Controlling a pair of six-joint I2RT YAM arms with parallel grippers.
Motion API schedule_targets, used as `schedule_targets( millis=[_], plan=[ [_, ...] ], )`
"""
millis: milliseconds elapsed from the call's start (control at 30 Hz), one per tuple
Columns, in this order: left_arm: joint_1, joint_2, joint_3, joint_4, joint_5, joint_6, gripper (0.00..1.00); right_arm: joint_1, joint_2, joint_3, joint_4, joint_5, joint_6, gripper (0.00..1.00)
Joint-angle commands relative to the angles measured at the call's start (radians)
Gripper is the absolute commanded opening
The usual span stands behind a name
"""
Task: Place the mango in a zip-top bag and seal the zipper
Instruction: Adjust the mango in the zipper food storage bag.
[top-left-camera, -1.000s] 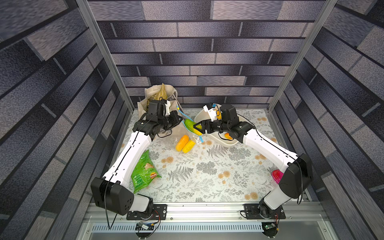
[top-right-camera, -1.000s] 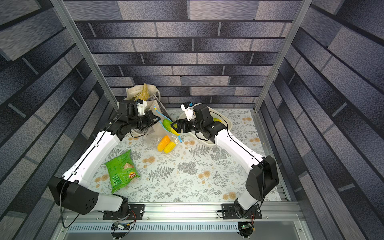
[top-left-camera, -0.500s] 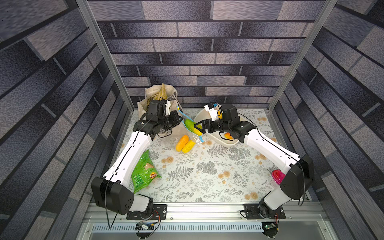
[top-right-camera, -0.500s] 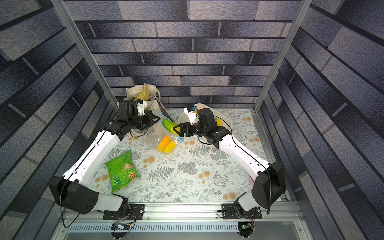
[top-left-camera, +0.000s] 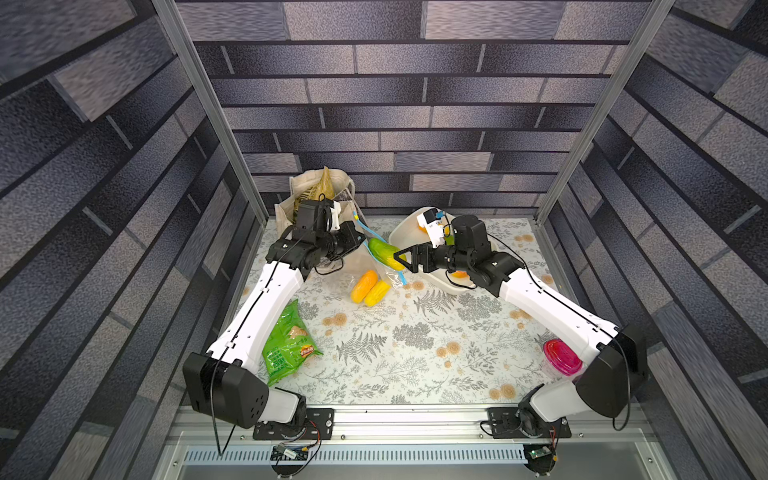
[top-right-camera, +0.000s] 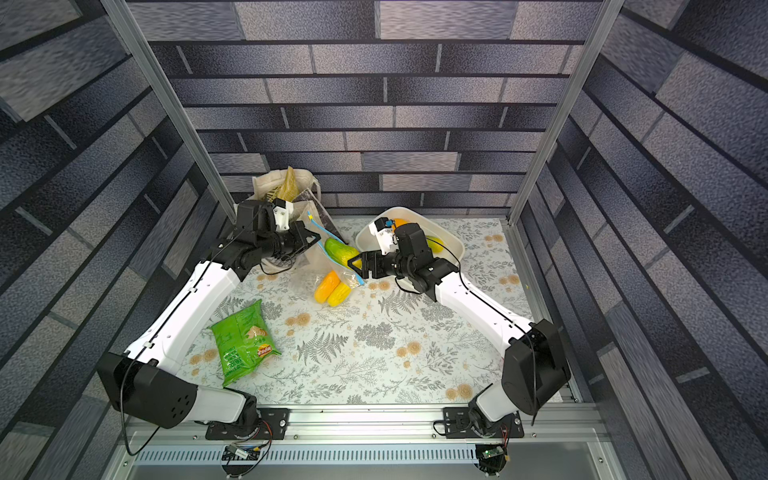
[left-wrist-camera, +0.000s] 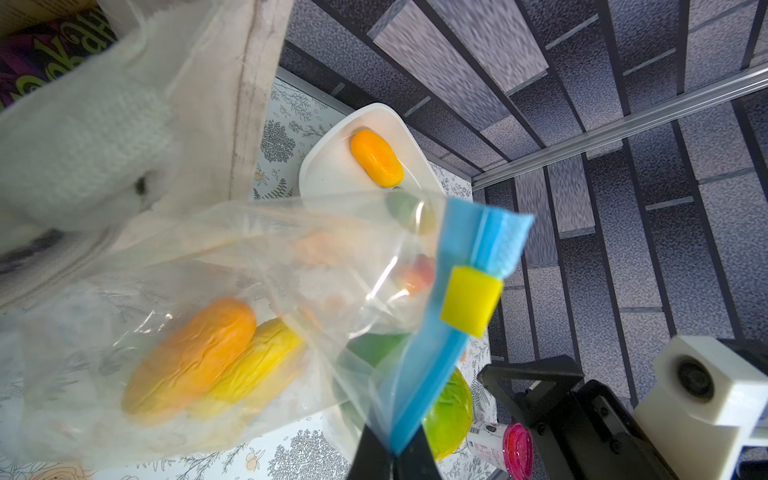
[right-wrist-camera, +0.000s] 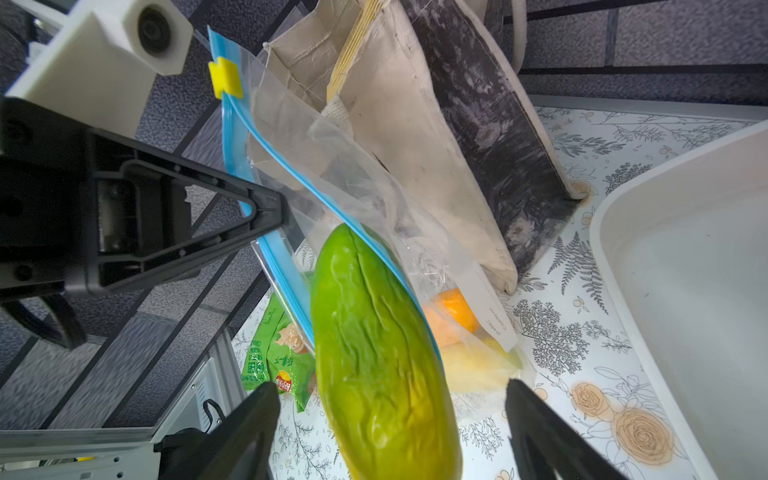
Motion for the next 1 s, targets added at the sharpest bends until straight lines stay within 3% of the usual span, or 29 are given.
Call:
schedule_targets(
  millis=[0, 167, 367, 467, 700, 867, 967],
  plan=[
    [0.009, 0.0, 0.014, 0.011, 0.01, 0.001, 0.0, 0.004, -0.028, 0.026, -0.048, 0.061, -0.025, 0.83],
    [0.01, 0.01, 0.019, 0.015, 0.018, -0.001, 0.0, -0.004, -0.064, 0.035, -0.053, 0.08, -0.023, 0.88],
    [0.011, 0.013, 0.024, 0.015, 0.022, -0.001, 0.0, -0.007, -0.127, -0.128, 0.048, 0.022, 0.021, 0.9],
    [0.01, 0.01, 0.02, 0.019, 0.022, -0.004, 0.0, -0.016, -0.115, -0.158, 0.08, 0.0, 0.045, 0.84],
    [0.01, 0.011, 0.024, 0.015, 0.021, -0.003, 0.0, -0.02, -0.112, -0.232, 0.186, -0.023, 0.093, 0.83],
    [0.009, 0.013, 0.026, 0.02, 0.023, -0.007, 0.0, -0.019, -0.06, -0.215, 0.222, -0.059, 0.124, 0.81],
    [0.008, 0.016, 0.026, 0.019, 0.024, -0.007, 0.0, -0.019, -0.032, -0.196, 0.245, -0.077, 0.146, 0.75]
  ],
)
